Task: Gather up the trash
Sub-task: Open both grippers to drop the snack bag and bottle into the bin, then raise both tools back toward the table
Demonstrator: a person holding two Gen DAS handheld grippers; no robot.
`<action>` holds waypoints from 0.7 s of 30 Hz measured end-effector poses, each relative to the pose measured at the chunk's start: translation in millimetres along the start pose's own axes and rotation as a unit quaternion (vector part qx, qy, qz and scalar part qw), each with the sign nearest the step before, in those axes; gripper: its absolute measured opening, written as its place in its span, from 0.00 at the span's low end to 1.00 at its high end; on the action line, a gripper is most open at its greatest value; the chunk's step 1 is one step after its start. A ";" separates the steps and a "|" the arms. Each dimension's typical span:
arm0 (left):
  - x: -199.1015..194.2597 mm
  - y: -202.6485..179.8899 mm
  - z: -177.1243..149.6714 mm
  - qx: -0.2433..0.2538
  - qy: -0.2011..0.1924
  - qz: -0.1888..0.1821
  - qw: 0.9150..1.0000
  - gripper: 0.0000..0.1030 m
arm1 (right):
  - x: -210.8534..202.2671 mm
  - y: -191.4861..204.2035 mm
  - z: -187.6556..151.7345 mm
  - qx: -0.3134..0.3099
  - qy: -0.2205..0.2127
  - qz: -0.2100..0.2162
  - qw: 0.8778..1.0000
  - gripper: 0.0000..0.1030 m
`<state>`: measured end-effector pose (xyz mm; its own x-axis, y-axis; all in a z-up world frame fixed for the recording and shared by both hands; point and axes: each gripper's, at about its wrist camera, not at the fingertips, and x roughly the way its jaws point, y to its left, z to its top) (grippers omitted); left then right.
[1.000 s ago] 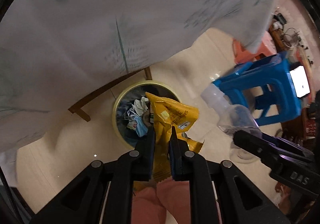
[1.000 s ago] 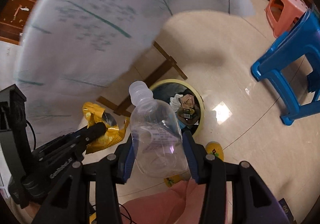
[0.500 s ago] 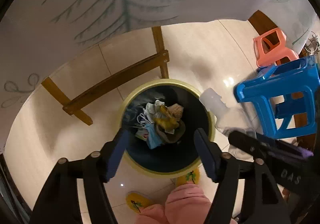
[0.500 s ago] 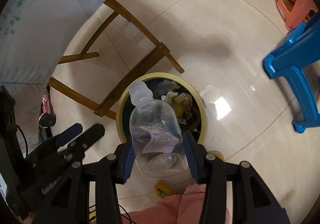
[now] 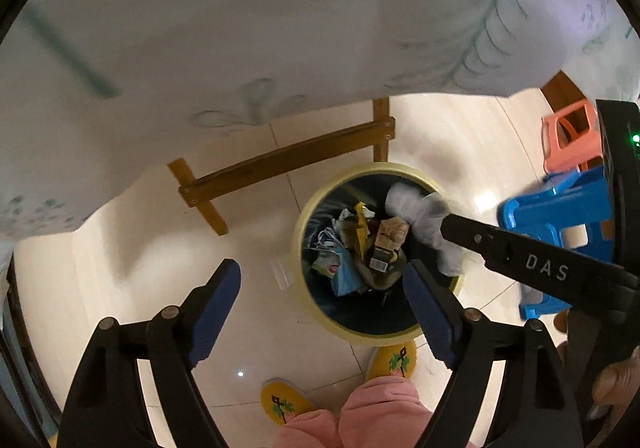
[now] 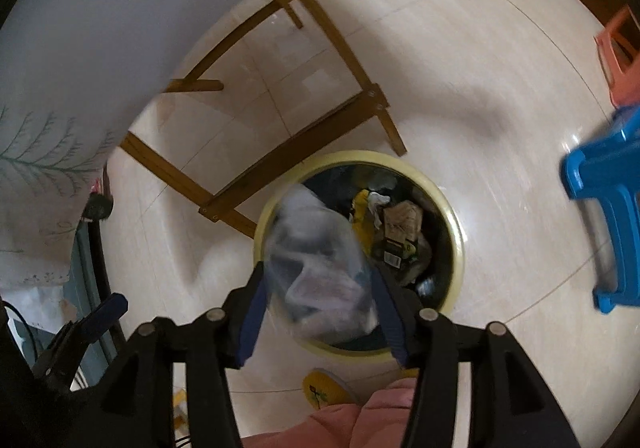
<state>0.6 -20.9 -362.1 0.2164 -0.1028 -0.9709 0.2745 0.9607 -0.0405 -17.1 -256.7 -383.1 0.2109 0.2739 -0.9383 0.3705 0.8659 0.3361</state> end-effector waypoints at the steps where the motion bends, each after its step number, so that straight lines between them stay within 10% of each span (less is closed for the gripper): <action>1: -3.8 2.5 -0.9 -0.004 -0.001 0.001 1.000 0.80 | -1.7 4.5 0.6 -0.007 -0.002 -0.001 1.000 0.63; 21: -158.0 22.9 6.4 -0.038 -0.017 -0.061 0.997 0.80 | -142.1 64.7 -11.8 -0.050 -0.044 -0.018 0.998 0.69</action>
<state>-21.3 15.7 -208.1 0.2179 -0.2281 -0.9490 0.2292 0.9571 -0.1774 -33.8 -234.6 -229.0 0.2793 0.2087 -0.9373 0.2883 0.9128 0.2892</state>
